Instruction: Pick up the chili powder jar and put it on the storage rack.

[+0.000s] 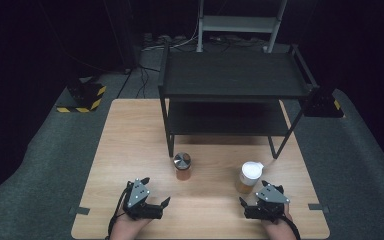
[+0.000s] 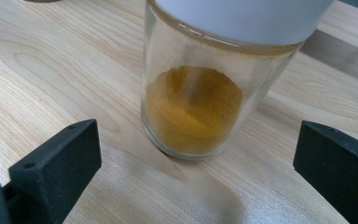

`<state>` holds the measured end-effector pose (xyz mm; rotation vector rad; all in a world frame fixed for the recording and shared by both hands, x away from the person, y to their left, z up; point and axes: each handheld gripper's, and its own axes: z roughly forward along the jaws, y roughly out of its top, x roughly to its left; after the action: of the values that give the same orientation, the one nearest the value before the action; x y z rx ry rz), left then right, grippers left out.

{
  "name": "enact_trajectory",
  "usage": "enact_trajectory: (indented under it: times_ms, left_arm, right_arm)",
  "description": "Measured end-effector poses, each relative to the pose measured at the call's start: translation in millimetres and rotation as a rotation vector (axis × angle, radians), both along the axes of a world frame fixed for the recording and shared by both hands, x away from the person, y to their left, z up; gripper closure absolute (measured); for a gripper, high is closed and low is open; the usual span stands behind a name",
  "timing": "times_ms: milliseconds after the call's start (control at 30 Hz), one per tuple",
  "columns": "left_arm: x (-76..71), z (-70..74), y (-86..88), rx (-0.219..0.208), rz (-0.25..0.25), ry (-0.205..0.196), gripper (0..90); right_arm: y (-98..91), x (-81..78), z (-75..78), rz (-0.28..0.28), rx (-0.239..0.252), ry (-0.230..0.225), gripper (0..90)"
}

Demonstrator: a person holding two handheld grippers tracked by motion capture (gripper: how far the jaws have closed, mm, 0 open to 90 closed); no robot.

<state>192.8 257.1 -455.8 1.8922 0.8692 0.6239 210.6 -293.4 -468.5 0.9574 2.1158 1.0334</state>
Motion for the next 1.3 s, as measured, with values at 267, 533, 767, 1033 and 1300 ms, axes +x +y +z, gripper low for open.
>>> enact_trajectory:
  times_ms: [267, 533, 767, 1033, 1300]
  left_arm:
    - [4.7, 12.9, -8.9, 0.002, -0.020, -0.031, 0.5]
    - [14.6, 21.8, -17.3, 0.013, -0.037, -0.052, 0.5]
    - [28.9, 23.9, -24.9, 0.006, -0.045, -0.055, 0.5]
    - [44.4, 23.7, -32.6, 0.000, -0.052, -0.054, 0.5]
    - [57.4, 22.0, -37.3, -0.016, -0.051, -0.057, 0.5]
  right_arm:
    - [0.1, -0.4, -0.1, 0.001, 0.000, -0.001, 0.0]
    - [-0.3, -0.3, -0.1, 0.001, 0.002, 0.000, 0.0]
    - [-0.8, -0.1, -0.2, 0.002, 0.004, 0.000, 0.0]
    - [-0.8, 0.1, 0.0, 0.005, 0.003, 0.001, 0.0]
    - [-0.7, 0.3, 0.1, 0.008, 0.001, 0.002, 0.0]
